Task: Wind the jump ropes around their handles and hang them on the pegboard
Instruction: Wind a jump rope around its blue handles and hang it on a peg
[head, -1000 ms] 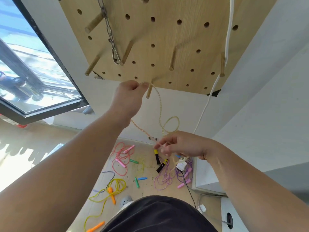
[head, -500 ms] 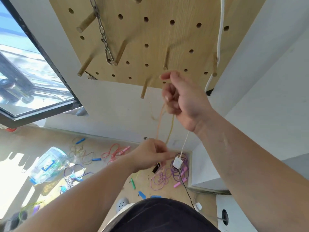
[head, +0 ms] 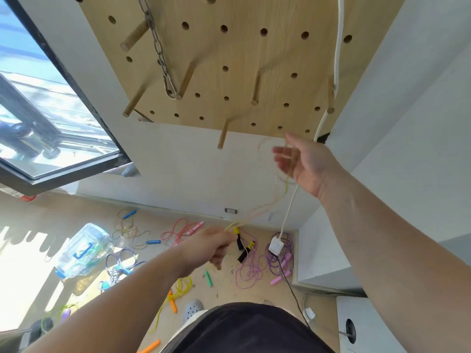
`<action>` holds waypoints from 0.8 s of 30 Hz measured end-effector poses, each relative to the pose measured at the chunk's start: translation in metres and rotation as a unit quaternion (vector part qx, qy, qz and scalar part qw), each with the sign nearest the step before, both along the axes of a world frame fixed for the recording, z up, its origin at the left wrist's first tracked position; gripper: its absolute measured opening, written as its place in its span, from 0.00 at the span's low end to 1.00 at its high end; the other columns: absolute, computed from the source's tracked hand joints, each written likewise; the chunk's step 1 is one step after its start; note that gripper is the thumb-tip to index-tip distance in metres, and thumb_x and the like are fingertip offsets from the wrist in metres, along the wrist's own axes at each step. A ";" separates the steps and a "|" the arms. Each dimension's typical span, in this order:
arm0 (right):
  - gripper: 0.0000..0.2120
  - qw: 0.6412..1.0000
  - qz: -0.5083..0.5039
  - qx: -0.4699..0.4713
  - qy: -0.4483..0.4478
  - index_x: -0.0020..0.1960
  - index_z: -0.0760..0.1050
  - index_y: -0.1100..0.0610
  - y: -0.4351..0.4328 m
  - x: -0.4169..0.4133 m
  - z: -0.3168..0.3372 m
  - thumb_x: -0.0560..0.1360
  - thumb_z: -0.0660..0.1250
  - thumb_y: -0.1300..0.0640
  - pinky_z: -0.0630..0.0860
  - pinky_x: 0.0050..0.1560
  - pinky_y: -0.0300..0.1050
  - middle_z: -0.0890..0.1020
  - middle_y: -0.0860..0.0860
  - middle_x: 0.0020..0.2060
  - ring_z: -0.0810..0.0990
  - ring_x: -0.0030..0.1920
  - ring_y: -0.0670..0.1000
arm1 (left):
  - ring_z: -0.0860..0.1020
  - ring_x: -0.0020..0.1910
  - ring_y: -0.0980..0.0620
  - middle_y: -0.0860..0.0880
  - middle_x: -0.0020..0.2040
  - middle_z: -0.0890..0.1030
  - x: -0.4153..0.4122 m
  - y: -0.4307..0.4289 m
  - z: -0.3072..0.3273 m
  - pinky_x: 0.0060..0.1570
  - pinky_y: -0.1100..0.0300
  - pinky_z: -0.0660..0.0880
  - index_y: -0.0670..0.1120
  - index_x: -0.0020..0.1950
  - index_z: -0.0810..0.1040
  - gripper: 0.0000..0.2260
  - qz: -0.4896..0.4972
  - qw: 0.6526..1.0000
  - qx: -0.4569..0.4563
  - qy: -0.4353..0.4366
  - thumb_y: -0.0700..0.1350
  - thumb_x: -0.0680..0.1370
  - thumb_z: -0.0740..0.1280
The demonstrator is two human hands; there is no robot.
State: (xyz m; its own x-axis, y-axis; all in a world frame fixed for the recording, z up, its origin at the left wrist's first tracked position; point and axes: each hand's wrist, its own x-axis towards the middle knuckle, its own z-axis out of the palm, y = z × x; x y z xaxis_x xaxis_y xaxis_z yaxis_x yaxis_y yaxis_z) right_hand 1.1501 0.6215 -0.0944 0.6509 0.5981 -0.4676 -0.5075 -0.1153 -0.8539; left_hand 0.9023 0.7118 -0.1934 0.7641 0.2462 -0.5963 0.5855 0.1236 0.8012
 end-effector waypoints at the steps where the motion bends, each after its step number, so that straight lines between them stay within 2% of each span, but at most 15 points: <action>1: 0.17 0.998 0.034 -0.049 -0.012 0.64 0.72 0.57 -0.004 0.001 -0.015 0.81 0.68 0.49 0.75 0.50 0.48 0.80 0.59 0.57 0.79 0.49 0.55 | 0.61 0.30 0.49 0.48 0.31 0.61 0.007 -0.003 0.014 0.36 0.53 0.71 0.49 0.34 0.65 0.15 0.014 0.998 -0.049 -0.029 0.50 0.79 0.62; 3: 0.29 0.981 0.114 -0.152 -0.041 0.74 0.67 0.54 -0.011 -0.002 -0.042 0.79 0.67 0.41 0.72 0.63 0.54 0.73 0.57 0.70 0.76 0.63 0.58 | 0.58 0.29 0.49 0.47 0.33 0.57 0.020 -0.006 0.043 0.31 0.57 0.63 0.50 0.36 0.62 0.11 0.044 0.989 -0.125 -0.065 0.50 0.76 0.60; 5: 0.34 0.958 0.153 -0.231 -0.068 0.77 0.65 0.55 -0.018 -0.010 -0.063 0.79 0.64 0.36 0.70 0.68 0.59 0.72 0.54 0.70 0.74 0.66 0.58 | 0.56 0.29 0.50 0.47 0.33 0.56 0.033 -0.003 0.063 0.29 0.59 0.60 0.50 0.37 0.62 0.09 0.090 0.978 -0.163 -0.089 0.49 0.73 0.60; 7: 0.31 0.933 0.168 -0.284 -0.146 0.67 0.74 0.60 -0.024 -0.017 -0.079 0.79 0.62 0.35 0.73 0.59 0.53 0.77 0.55 0.56 0.78 0.55 0.56 | 0.57 0.28 0.50 0.48 0.33 0.57 0.045 0.003 0.076 0.27 0.60 0.59 0.50 0.37 0.63 0.09 0.144 0.969 -0.172 -0.104 0.48 0.73 0.61; 8: 0.28 0.918 0.165 -0.302 -0.195 0.54 0.77 0.61 -0.026 -0.022 -0.082 0.79 0.61 0.35 0.71 0.51 0.49 0.76 0.55 0.45 0.76 0.47 0.55 | 0.57 0.27 0.51 0.49 0.32 0.57 0.051 0.006 0.081 0.27 0.60 0.59 0.50 0.37 0.63 0.09 0.173 0.963 -0.175 -0.108 0.47 0.75 0.61; 9: 0.28 0.910 0.162 -0.302 -0.234 0.42 0.74 0.60 -0.029 -0.029 -0.082 0.79 0.60 0.34 0.67 0.45 0.48 0.73 0.54 0.38 0.73 0.41 0.54 | 0.58 0.27 0.51 0.49 0.32 0.57 0.057 0.009 0.084 0.27 0.61 0.58 0.50 0.37 0.64 0.10 0.202 0.956 -0.182 -0.113 0.46 0.78 0.60; 10: 0.30 0.912 0.165 -0.276 -0.254 0.39 0.70 0.58 -0.032 -0.038 -0.080 0.76 0.59 0.30 0.67 0.44 0.48 0.72 0.52 0.36 0.73 0.40 0.54 | 0.58 0.26 0.51 0.49 0.32 0.58 0.063 0.011 0.087 0.26 0.61 0.59 0.49 0.37 0.64 0.12 0.230 0.946 -0.198 -0.118 0.46 0.80 0.58; 12: 0.34 0.939 0.199 -0.159 -0.230 0.45 0.77 0.55 -0.038 -0.055 -0.076 0.68 0.58 0.23 0.74 0.51 0.47 0.82 0.46 0.46 0.81 0.48 0.50 | 0.60 0.25 0.52 0.50 0.31 0.59 0.074 0.014 0.095 0.24 0.62 0.61 0.49 0.37 0.65 0.14 0.270 0.921 -0.245 -0.134 0.47 0.83 0.56; 13: 0.34 0.945 0.245 -0.087 -0.198 0.54 0.79 0.51 -0.039 -0.064 -0.075 0.67 0.60 0.24 0.76 0.58 0.45 0.84 0.45 0.53 0.82 0.55 0.47 | 0.60 0.25 0.52 0.51 0.30 0.59 0.079 0.015 0.099 0.24 0.63 0.61 0.49 0.37 0.65 0.14 0.284 0.909 -0.268 -0.144 0.48 0.83 0.56; 15: 0.28 0.914 0.373 -0.020 -0.157 0.64 0.77 0.49 -0.038 -0.081 -0.074 0.71 0.68 0.33 0.74 0.64 0.40 0.83 0.47 0.59 0.80 0.62 0.43 | 0.61 0.25 0.53 0.51 0.30 0.60 0.086 0.018 0.104 0.23 0.65 0.62 0.49 0.37 0.65 0.14 0.301 0.889 -0.303 -0.164 0.48 0.83 0.55; 17: 0.14 0.868 0.465 -0.046 -0.170 0.61 0.78 0.49 -0.040 -0.091 -0.083 0.79 0.69 0.44 0.74 0.60 0.38 0.86 0.50 0.54 0.81 0.56 0.42 | 0.61 0.24 0.53 0.51 0.30 0.61 0.092 0.024 0.109 0.23 0.65 0.62 0.48 0.37 0.65 0.15 0.317 0.874 -0.320 -0.181 0.48 0.83 0.54; 18: 0.09 0.850 0.485 -0.077 -0.190 0.57 0.79 0.48 -0.041 -0.094 -0.091 0.81 0.66 0.46 0.75 0.58 0.41 0.87 0.49 0.50 0.82 0.52 0.45 | 0.61 0.24 0.53 0.51 0.30 0.61 0.094 0.028 0.111 0.23 0.65 0.62 0.48 0.37 0.64 0.15 0.331 0.868 -0.319 -0.188 0.47 0.83 0.54; 21: 0.13 0.826 0.464 -0.172 -0.271 0.51 0.80 0.51 -0.054 -0.091 -0.116 0.84 0.60 0.47 0.78 0.55 0.54 0.86 0.47 0.44 0.82 0.49 0.53 | 0.60 0.24 0.53 0.51 0.30 0.60 0.094 0.047 0.115 0.23 0.65 0.60 0.48 0.36 0.64 0.15 0.379 0.859 -0.283 -0.197 0.47 0.83 0.54; 23: 0.16 0.815 0.429 -0.201 -0.332 0.48 0.80 0.54 -0.063 -0.082 -0.123 0.85 0.58 0.47 0.76 0.48 0.44 0.83 0.46 0.40 0.81 0.43 0.47 | 0.59 0.25 0.53 0.51 0.30 0.60 0.091 0.062 0.117 0.24 0.64 0.58 0.48 0.36 0.64 0.16 0.408 0.851 -0.261 -0.203 0.47 0.84 0.53; 24: 0.17 0.826 0.413 -0.208 -0.324 0.48 0.80 0.55 -0.068 -0.077 -0.123 0.85 0.57 0.47 0.74 0.43 0.38 0.82 0.43 0.36 0.78 0.37 0.41 | 0.59 0.25 0.53 0.51 0.30 0.60 0.089 0.068 0.118 0.24 0.63 0.57 0.48 0.36 0.64 0.16 0.418 0.849 -0.249 -0.207 0.47 0.84 0.53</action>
